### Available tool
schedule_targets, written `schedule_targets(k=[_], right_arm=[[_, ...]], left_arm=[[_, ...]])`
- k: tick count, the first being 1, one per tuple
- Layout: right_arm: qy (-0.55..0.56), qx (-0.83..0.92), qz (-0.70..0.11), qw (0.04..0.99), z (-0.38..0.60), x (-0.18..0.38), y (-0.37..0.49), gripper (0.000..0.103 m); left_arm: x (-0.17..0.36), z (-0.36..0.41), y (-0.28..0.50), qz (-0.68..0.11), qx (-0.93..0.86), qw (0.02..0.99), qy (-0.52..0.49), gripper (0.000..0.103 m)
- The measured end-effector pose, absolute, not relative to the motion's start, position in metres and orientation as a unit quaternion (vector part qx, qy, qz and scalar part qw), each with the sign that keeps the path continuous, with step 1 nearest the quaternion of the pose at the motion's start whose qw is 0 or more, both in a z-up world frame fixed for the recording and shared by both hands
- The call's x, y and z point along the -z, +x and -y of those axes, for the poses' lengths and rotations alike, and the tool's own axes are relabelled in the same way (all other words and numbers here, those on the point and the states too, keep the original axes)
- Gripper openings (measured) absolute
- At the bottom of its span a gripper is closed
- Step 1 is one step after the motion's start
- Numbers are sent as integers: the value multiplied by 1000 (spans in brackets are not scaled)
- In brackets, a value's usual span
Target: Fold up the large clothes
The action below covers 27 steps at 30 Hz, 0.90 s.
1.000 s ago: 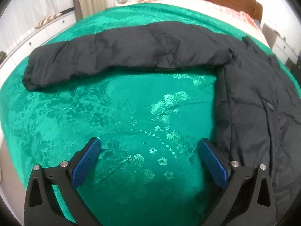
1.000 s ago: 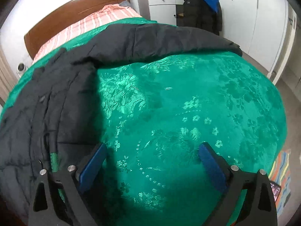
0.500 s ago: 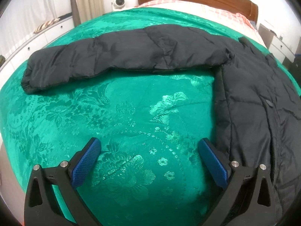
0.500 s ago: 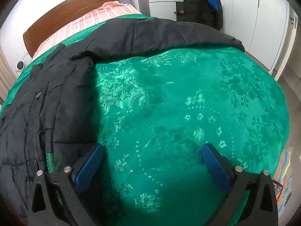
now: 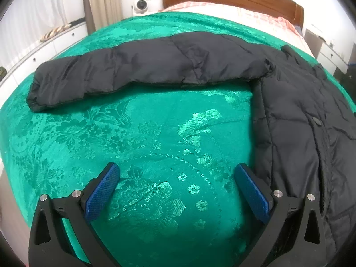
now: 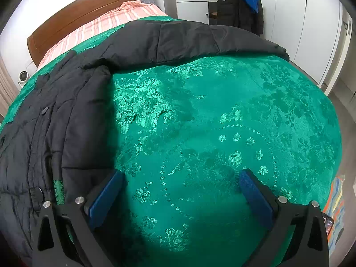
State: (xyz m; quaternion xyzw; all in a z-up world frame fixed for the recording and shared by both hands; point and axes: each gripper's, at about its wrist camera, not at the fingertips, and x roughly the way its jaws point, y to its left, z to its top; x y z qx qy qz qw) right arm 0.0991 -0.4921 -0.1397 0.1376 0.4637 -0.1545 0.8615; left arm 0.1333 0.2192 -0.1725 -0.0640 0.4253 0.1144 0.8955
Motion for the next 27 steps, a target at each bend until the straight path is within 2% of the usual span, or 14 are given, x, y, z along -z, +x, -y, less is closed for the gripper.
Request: schedule_targets(k=[3, 5, 8, 13, 14, 15, 17, 20, 21, 22, 23, 24, 27], right_arm=[[155, 143, -453, 866, 497, 132, 94, 102], [197, 122, -405, 884, 511, 116, 81, 102], [278, 123, -317, 898, 561, 93, 66, 102], [421, 133, -268, 856, 667, 99, 95, 101], [438, 131, -272, 847, 680, 105, 104, 97], [467, 125, -272, 832, 696, 115, 118, 88], [539, 99, -266, 793, 720, 139, 146, 81], [584, 96, -262, 763, 739, 161, 181, 77], [586, 100, -265, 760, 741, 164, 190, 69], [579, 110, -265, 763, 742, 165, 197, 50], [555, 136, -272, 774, 743, 161, 203, 39], [517, 167, -283, 790, 741, 153, 207, 18], [381, 197, -283, 858, 716, 102, 212, 16]], left_arm=[[173, -218, 132, -423, -115, 896, -63, 103], [173, -218, 132, -423, -115, 897, -63, 103], [173, -217, 132, -421, -114, 898, -63, 103], [174, -216, 131, -415, -114, 900, -62, 103], [174, -216, 131, -414, -115, 901, -62, 103], [174, -216, 131, -414, -115, 901, -62, 103], [174, -215, 130, -411, -117, 902, -63, 103], [175, -214, 129, -407, -120, 903, -62, 103], [176, -214, 128, -406, -120, 904, -62, 103], [176, -214, 128, -405, -121, 904, -62, 103], [176, -213, 127, -404, -121, 905, -62, 103], [176, -213, 127, -404, -122, 905, -62, 103], [177, -213, 127, -403, -122, 905, -62, 103]])
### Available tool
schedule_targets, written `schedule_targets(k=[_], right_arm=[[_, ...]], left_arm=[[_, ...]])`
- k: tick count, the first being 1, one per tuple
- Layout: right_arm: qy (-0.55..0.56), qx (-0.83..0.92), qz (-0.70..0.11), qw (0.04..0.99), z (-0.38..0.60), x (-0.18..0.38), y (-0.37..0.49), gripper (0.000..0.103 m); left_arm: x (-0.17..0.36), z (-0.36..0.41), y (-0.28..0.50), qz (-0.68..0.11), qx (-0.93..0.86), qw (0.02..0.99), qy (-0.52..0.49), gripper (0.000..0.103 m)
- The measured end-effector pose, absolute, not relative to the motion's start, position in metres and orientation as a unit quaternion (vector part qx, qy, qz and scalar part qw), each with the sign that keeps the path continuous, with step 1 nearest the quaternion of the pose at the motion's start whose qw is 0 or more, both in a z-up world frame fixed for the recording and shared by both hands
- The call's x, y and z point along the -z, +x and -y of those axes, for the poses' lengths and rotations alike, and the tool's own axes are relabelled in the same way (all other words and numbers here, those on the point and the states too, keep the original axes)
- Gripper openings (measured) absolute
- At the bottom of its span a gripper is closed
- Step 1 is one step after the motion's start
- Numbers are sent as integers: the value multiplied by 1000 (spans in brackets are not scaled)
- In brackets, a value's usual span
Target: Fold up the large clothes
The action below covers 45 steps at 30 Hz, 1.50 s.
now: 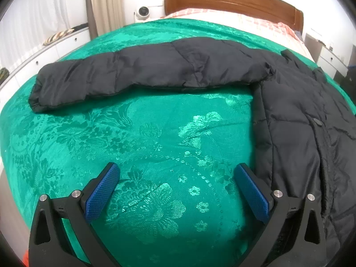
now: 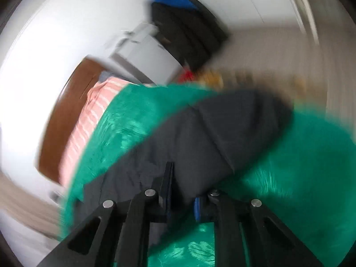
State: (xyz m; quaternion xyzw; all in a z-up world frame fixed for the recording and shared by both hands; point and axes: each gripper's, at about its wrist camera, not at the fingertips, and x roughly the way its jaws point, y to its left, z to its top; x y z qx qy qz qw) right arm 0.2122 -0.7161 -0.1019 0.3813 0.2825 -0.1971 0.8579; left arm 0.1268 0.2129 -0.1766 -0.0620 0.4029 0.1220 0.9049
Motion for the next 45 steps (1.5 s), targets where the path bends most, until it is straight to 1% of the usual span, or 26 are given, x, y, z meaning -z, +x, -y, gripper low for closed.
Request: schedule_targets(k=[2, 4, 5, 8, 10, 11, 13, 14, 15, 16, 17, 18, 19, 21, 26, 30, 33, 34, 39, 42, 45], right_arm=[[250, 186, -262, 913, 670, 45, 217, 16], [166, 151, -241, 944, 625, 2, 225, 16], [120, 118, -220, 961, 586, -28, 230, 16], [50, 27, -180, 982, 495, -81, 243, 16], [14, -37, -175, 984, 422, -102, 259, 16], [4, -58, -180, 982, 395, -103, 267, 16], [-10, -109, -202, 973, 331, -95, 283, 17], [-16, -136, -231, 963, 294, -79, 296, 18], [-13, -153, -253, 955, 271, -64, 302, 38], [-6, -171, -282, 944, 247, -46, 309, 71], [0, -188, -315, 930, 225, -26, 314, 82], [7, -205, -347, 915, 204, -4, 313, 82], [13, -214, -362, 907, 191, 10, 309, 81], [21, -236, -366, 900, 176, 30, 291, 81], [31, -243, -339, 909, 200, 37, 240, 82], [60, -182, -309, 931, 263, 28, 197, 82], [73, -105, -289, 949, 317, 26, 166, 86], [73, -79, -288, 952, 334, 29, 163, 88], [88, 56, -304, 947, 431, 57, 154, 88], [126, 114, -298, 939, 471, 74, 149, 88], [162, 137, -311, 926, 499, 89, 149, 88]], left_arm=[[177, -212, 126, -401, -124, 906, -63, 103], [177, -212, 126, -399, -125, 906, -63, 103], [178, -212, 126, -399, -126, 906, -64, 103], [177, -212, 126, -400, -125, 906, -65, 103], [177, -213, 127, -401, -124, 905, -66, 103], [177, -213, 127, -401, -124, 905, -66, 103], [176, -213, 127, -401, -124, 905, -65, 103], [177, -213, 127, -401, -124, 905, -66, 103], [176, -213, 127, -400, -124, 906, -65, 103], [176, -213, 127, -399, -124, 906, -65, 103], [176, -213, 127, -399, -124, 906, -65, 103], [176, -214, 127, -398, -124, 906, -65, 103], [176, -214, 127, -399, -123, 906, -65, 103], [176, -214, 126, -398, -122, 907, -65, 103], [178, -214, 125, -396, -123, 908, -63, 103], [179, -213, 123, -393, -124, 909, -62, 103], [180, -211, 122, -387, -128, 911, -60, 103], [180, -210, 121, -385, -130, 912, -59, 103], [181, -207, 120, -380, -132, 914, -58, 103], [181, -208, 119, -377, -132, 915, -59, 103], [182, -208, 118, -375, -132, 916, -59, 103]])
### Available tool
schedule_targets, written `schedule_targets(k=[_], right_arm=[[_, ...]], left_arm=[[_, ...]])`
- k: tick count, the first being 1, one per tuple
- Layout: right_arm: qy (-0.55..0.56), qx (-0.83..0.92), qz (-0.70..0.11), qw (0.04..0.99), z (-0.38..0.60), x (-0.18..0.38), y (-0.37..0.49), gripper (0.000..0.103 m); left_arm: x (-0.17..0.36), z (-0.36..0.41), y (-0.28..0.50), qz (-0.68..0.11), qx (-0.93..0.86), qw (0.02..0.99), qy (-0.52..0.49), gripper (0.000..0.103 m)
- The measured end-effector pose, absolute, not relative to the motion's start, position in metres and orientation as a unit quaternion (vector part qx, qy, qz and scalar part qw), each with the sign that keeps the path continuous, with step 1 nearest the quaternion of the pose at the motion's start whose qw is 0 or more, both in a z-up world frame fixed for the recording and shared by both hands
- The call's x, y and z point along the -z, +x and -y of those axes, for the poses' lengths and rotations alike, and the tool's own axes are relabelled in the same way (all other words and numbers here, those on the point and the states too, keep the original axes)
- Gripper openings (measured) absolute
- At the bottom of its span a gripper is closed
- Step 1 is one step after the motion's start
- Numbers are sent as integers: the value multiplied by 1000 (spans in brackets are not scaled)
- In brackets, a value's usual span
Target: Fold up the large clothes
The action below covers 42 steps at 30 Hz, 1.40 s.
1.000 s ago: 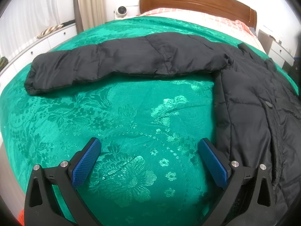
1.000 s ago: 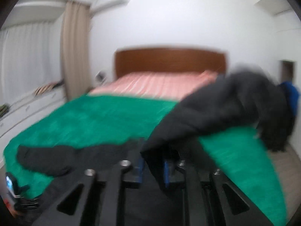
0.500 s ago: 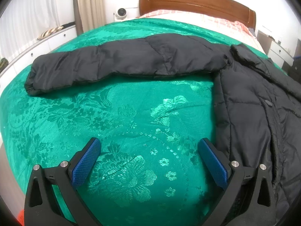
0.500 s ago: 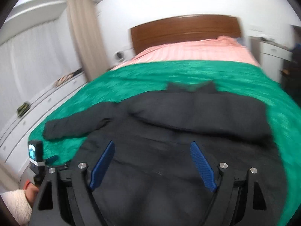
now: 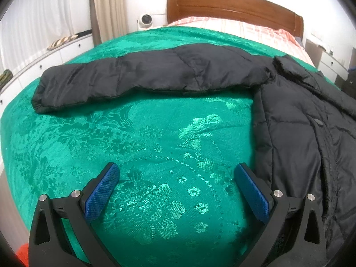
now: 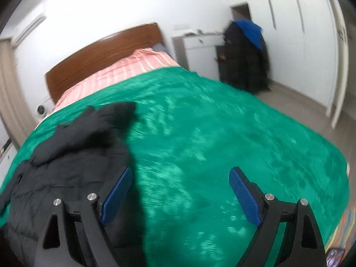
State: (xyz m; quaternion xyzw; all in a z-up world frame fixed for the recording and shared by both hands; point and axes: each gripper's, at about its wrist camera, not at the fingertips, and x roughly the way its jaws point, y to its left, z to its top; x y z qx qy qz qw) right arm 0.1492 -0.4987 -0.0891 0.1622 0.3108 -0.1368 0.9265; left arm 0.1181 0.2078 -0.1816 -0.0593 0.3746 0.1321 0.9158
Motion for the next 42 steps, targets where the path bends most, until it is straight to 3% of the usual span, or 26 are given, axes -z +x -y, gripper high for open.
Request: schedule_targets(k=[9, 42], right_arm=[[215, 134, -388, 886, 518, 136, 167, 88], [203, 144, -392, 886, 514, 150, 168, 93]], left_arm=[[182, -208, 115, -373, -132, 917, -59, 103], [182, -208, 115, -372, -132, 917, -59, 103]])
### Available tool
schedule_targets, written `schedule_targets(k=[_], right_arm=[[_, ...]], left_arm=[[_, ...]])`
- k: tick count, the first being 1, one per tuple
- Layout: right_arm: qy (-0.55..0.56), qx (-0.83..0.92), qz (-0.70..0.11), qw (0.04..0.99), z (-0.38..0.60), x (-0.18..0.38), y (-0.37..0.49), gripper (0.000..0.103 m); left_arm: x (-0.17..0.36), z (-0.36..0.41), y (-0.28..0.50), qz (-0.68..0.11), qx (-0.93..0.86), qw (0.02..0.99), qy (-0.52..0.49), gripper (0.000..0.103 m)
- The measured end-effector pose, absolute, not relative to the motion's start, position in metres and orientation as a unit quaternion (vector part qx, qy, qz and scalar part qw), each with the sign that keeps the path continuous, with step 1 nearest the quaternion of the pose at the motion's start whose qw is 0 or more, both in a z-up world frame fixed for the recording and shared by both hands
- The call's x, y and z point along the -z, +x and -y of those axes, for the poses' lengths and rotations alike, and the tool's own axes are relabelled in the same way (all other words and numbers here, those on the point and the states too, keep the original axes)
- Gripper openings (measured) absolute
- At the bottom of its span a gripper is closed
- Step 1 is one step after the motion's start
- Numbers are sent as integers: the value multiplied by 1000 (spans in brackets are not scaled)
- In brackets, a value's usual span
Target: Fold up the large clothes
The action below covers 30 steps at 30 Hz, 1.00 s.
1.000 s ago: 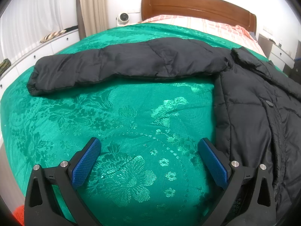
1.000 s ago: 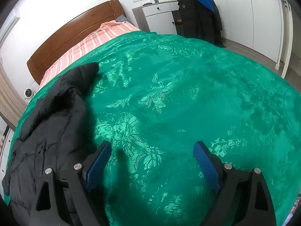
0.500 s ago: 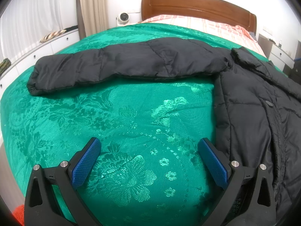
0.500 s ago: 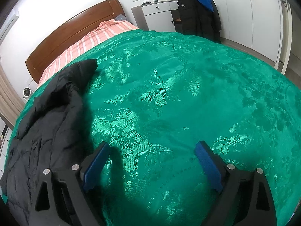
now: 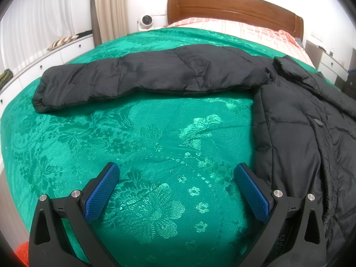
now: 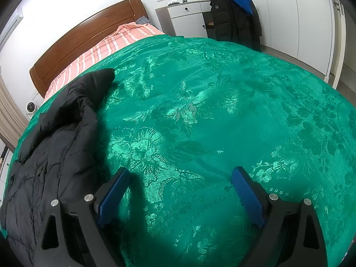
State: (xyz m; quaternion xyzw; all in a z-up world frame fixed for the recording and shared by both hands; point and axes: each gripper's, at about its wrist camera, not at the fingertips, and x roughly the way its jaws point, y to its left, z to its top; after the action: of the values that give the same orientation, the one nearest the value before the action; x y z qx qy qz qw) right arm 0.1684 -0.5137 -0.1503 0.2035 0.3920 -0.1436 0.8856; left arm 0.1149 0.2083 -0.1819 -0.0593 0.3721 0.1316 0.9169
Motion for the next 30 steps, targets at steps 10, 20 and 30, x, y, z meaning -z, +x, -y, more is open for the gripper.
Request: schedule_targets(k=[10, 20, 30], right_arm=[[201, 145, -393, 886, 513, 150, 169, 93], [193, 146, -395, 886, 512, 152, 171, 94], [185, 146, -396, 888, 509, 154, 174, 96]], left_arm=[[182, -208, 115, -372, -132, 917, -59, 103], [182, -208, 115, -374, -131, 916, -60, 103], [159, -227, 124, -414, -102, 898, -107, 103]])
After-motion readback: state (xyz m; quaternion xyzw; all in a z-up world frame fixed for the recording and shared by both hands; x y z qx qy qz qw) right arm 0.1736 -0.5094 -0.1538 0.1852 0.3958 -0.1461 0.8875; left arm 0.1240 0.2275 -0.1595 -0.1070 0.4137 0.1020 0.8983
